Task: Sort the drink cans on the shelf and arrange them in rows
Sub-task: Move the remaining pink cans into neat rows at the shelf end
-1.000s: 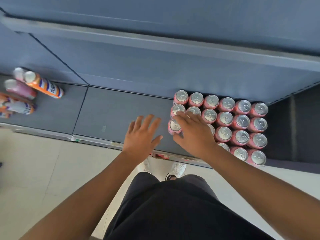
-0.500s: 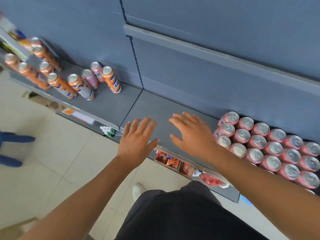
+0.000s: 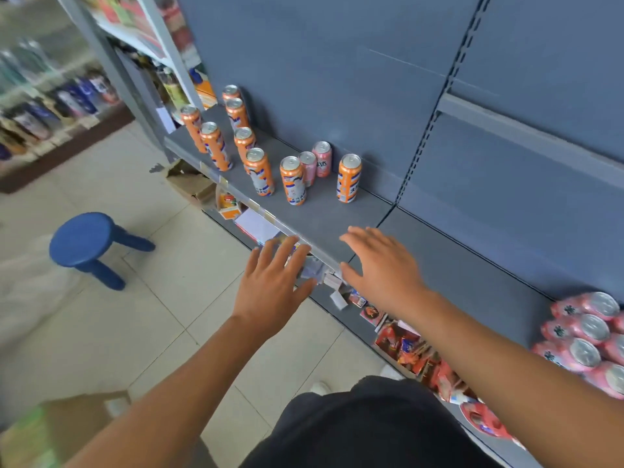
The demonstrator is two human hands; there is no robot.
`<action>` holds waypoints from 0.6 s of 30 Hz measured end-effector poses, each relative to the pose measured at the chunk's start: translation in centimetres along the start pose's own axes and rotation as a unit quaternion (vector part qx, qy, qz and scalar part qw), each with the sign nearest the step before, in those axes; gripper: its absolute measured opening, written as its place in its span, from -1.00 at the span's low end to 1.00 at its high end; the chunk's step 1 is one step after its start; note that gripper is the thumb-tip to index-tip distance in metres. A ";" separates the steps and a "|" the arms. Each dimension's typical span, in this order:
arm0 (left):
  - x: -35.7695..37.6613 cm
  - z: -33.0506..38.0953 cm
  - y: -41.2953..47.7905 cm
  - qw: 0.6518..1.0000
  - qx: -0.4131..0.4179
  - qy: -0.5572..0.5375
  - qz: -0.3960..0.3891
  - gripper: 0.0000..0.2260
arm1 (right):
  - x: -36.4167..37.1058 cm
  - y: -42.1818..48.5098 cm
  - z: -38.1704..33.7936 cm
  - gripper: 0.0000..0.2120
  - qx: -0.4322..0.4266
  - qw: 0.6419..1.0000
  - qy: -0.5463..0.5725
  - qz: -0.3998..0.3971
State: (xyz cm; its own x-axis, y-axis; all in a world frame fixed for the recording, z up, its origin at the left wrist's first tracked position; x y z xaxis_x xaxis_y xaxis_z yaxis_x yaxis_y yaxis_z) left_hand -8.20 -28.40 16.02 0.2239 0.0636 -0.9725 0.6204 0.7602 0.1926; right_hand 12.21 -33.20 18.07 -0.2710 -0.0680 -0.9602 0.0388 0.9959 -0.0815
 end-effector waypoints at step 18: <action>1.2 -13.8 12.3 0.996 -0.081 0.010 -0.034 -0.55 | 1.9 20.5 -0.8 -0.59 0.017 0.999 0.050 -0.011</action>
State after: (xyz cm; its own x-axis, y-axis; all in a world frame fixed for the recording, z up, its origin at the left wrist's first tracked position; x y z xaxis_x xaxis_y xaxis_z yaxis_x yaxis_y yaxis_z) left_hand -10.72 -10.06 15.42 0.1685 0.0199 -0.9855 0.5046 0.8571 0.1036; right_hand 11.73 -12.84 14.77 -0.3670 -0.0812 -0.9267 0.0633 0.9917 -0.1119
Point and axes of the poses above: each hand's wrist, its own y-axis towards the middle knuckle, its own x-axis out of the palm, z = x × y, the point moved 1 cm from there along y, towards the middle knuckle, and after that the axes turned 1 degree about -y, right-handed, at the moved point
